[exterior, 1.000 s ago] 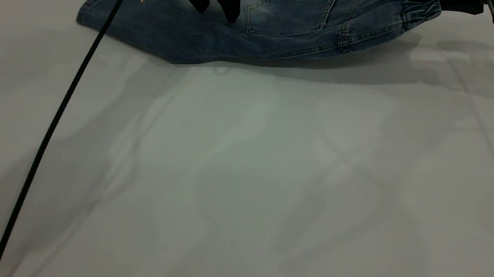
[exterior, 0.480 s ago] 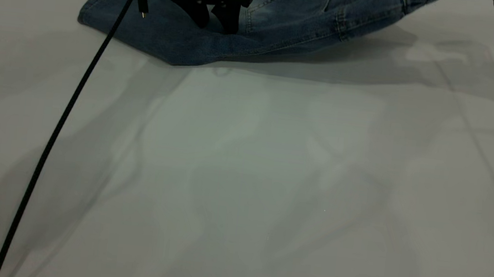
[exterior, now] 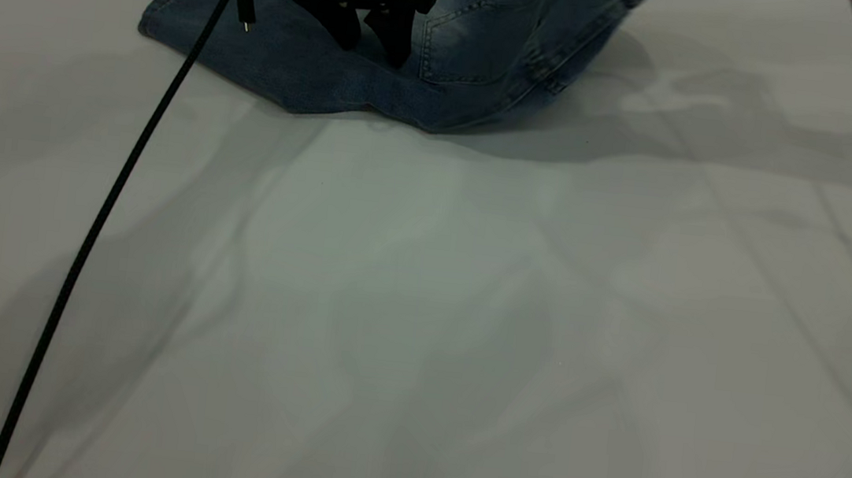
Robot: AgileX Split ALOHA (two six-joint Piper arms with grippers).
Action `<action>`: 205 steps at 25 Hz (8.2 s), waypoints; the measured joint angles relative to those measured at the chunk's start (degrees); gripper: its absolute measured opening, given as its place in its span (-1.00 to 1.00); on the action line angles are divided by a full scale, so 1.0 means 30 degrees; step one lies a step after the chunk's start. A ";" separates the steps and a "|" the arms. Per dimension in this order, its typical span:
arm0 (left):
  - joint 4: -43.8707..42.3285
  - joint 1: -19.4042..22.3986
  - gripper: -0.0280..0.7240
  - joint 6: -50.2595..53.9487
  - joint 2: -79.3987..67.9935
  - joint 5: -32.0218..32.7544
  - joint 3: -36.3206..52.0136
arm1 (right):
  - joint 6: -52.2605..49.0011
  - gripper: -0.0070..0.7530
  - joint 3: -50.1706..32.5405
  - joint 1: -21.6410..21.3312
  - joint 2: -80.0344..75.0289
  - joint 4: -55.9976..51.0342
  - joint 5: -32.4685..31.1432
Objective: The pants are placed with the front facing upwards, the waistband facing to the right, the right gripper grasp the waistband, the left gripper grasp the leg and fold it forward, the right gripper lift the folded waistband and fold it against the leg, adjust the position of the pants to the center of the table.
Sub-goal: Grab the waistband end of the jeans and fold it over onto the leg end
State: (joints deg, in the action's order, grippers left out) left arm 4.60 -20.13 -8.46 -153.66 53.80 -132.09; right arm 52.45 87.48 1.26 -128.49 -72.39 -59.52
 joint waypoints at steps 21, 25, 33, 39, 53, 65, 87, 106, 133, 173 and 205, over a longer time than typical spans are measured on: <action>-0.0041 0.0000 0.33 -0.0176 0.0523 0.0985 -0.0412 | -0.1813 -0.89 0.2783 0.2651 -0.0846 0.0255 0.0733; -0.0465 0.0000 0.33 -0.0654 0.0667 0.2650 -0.1646 | -0.1813 -0.89 0.2783 0.2651 -0.0846 0.0165 0.0800; -0.4840 0.0217 0.33 -0.0463 0.0665 0.5437 -0.4650 | -0.1813 -0.89 0.2783 0.2651 -0.0846 0.0165 0.0686; -0.6442 0.1514 0.33 0.0666 0.0546 0.5362 -0.4573 | -0.1817 -0.89 0.2783 0.2651 -0.0846 0.0183 0.0409; -0.3074 0.2077 0.33 0.0019 -0.0849 0.4164 -0.4536 | -0.1817 -0.89 0.2783 0.2634 -0.0829 0.0183 0.0426; -0.2976 0.2077 0.33 0.0019 -0.1835 0.3913 -0.4536 | -0.1838 -0.89 0.2783 0.2634 -0.0789 0.0196 0.0270; -0.1533 0.1373 0.33 -0.0210 -0.2075 0.3908 -0.4536 | -0.1995 -0.89 0.2783 0.1574 -0.0599 0.0483 0.0174; -0.1533 0.0339 0.32 -0.0375 -0.2075 0.3436 -0.4536 | -0.2112 -0.89 0.2783 0.0674 -0.0595 0.0797 -0.0216; -0.1533 -0.0006 0.32 -0.0456 -0.2091 0.3285 -0.4536 | -0.4478 -0.89 0.5780 0.2419 -0.0635 0.1677 -0.1403; -0.4955 0.0563 0.32 0.0052 0.1459 0.5437 -1.0147 | -0.4391 -0.89 0.7755 0.3616 -0.1926 0.0905 -0.1364; 0.0052 0.0529 0.32 -0.0158 0.2578 0.4608 -1.1674 | -0.3481 -0.89 1.0846 0.5892 -0.6180 -0.1640 0.0475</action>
State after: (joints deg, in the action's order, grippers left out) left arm 4.75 -18.55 -8.93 -145.92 67.63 -167.11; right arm 42.01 120.02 18.94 -147.03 -77.31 -58.09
